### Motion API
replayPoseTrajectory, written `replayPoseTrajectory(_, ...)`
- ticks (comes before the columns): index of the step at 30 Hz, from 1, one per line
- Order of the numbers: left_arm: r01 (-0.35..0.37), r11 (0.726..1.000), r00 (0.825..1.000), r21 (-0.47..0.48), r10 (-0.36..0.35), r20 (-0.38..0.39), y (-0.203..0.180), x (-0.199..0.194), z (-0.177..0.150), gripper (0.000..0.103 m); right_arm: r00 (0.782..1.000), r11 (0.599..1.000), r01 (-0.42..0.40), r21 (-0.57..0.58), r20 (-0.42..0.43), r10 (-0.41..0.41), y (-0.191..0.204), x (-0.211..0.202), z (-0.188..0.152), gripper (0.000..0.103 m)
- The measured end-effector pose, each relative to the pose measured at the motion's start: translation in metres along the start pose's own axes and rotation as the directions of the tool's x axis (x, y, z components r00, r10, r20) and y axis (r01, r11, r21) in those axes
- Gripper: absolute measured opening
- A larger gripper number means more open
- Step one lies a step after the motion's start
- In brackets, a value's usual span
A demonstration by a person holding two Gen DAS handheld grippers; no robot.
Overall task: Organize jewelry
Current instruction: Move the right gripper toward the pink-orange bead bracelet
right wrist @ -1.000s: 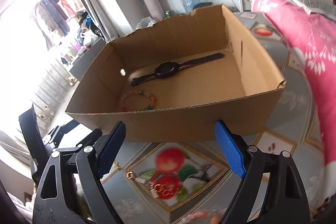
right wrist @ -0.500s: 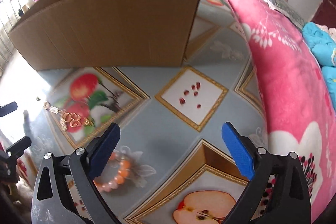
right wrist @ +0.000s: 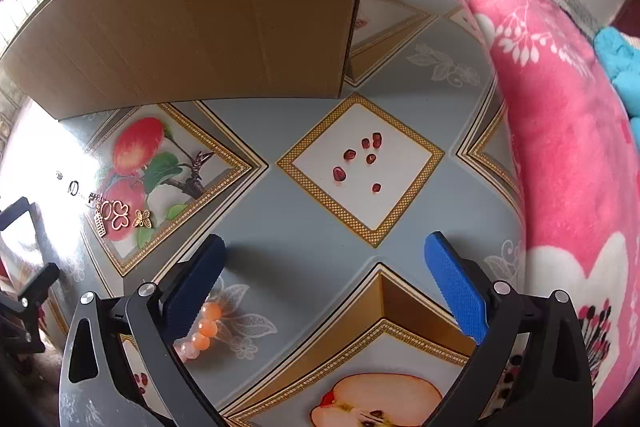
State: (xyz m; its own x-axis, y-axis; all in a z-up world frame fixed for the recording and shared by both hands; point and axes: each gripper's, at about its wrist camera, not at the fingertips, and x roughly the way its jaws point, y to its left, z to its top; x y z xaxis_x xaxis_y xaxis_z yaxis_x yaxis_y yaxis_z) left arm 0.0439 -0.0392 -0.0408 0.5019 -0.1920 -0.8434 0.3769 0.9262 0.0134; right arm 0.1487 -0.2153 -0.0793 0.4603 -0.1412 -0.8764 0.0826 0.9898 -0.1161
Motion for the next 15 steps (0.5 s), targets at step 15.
replayPoseTrajectory(15, -0.001, 1.0, 1.0, -0.004, 0.001, 0.016, 0.001, 0.0, 0.001, 0.099, 0.991, 0.999, -0.042, 0.029, 0.127, 0.038, -0.001, -0.023, -0.01, 0.095)
